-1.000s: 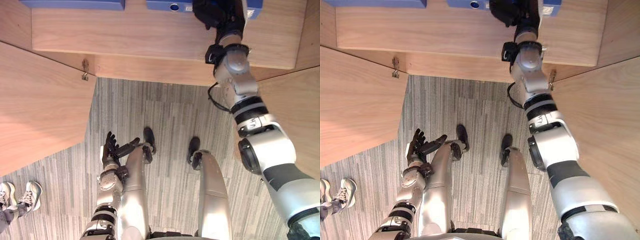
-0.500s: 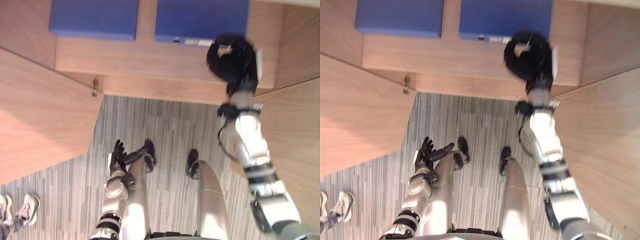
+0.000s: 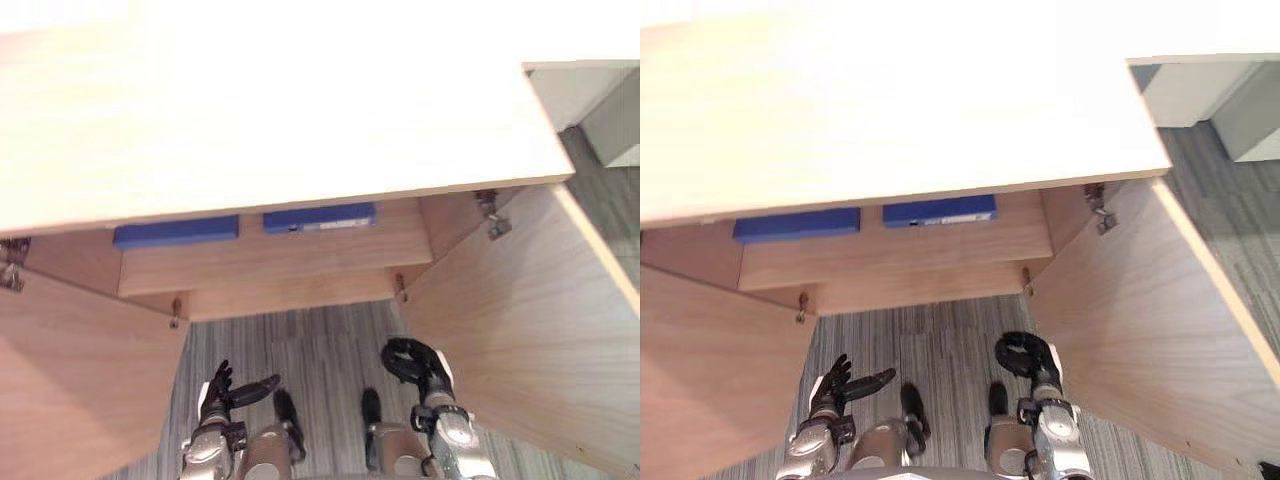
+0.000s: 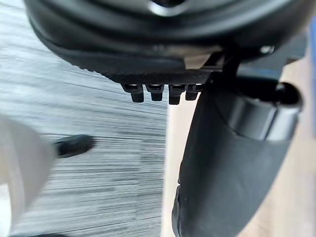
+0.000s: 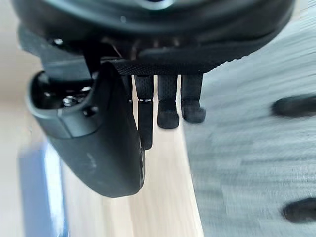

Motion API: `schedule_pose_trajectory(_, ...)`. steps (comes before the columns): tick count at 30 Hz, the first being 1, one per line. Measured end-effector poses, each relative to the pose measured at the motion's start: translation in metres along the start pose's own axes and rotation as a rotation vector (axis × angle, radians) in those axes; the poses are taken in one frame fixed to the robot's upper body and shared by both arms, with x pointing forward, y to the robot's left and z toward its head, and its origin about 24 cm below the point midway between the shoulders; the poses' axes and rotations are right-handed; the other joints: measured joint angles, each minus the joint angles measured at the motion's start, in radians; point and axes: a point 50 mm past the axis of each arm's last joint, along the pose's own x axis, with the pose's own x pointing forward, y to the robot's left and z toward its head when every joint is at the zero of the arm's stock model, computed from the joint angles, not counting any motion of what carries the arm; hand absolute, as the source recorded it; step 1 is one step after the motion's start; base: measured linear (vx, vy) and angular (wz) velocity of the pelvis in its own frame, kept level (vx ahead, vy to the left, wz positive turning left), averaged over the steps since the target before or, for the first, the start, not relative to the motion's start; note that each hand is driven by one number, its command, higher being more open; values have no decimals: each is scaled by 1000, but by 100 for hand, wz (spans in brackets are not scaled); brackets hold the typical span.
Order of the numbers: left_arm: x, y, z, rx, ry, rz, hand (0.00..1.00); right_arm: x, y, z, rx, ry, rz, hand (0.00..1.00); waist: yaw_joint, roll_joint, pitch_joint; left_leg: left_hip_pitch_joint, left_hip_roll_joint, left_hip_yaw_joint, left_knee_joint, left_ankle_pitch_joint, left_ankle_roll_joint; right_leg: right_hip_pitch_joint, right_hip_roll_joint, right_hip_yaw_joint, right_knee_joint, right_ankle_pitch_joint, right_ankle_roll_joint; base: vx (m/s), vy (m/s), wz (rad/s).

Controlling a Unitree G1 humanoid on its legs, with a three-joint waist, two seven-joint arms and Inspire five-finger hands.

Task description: Walk over to the cabinet, pick up the folder, carry it to the office cabinet, place the folder inside the office cabinet, then close the office cabinet door

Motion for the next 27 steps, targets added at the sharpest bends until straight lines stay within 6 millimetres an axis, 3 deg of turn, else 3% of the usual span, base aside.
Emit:
schedule_pose_trajectory(8, -6, 2, -21, 69, 86, -19, 100, -19, -39, -40, 188, 149, -243, 100, -43, -13, -43, 157, -44, 50, -158, 54, -1, 61, -2, 80, -40, 18, 1, -42, 32, -26)
schedule_pose_trajectory(13, -14, 7, -37, 66, 140, -8, 100, -32, -64, -49, 366, 152, -412, 100, -47, -16, -45, 208, -60, 132, -178, 37, -11, 59, -2, 161, -40, 30, 9, -51, 27, -53)
schedule_pose_trajectory(17, -24, 11, -52, 27, 186, 17, 100, -40, -84, -26, 436, 13, -496, 100, -76, -12, -58, 244, -61, 211, -177, 12, -14, 54, 4, 234, -36, 33, 10, -20, -8, -62)
schedule_pose_trajectory(19, -29, 10, -59, 17, 199, 18, 100, -40, -91, -1, 436, -106, -497, 100, -85, -12, -70, 259, -58, 281, -163, -14, -22, 33, 17, 298, -18, 33, 11, 2, -19, -80)
schedule_pose_trajectory(24, -26, -1, -51, 29, 163, -48, 100, -28, -102, 50, 373, -290, -451, 100, -100, -9, -69, 257, -48, 367, -112, -57, -28, -1, 35, 384, 0, 39, 20, 27, -42, -57)
schedule_pose_trajectory(27, -22, -9, -44, 53, 134, -94, 100, -18, -109, 85, 276, -384, -405, 100, -104, 6, -58, 246, -44, 399, -80, -75, -20, -16, 38, 420, -2, 46, 29, 41, -44, -37)
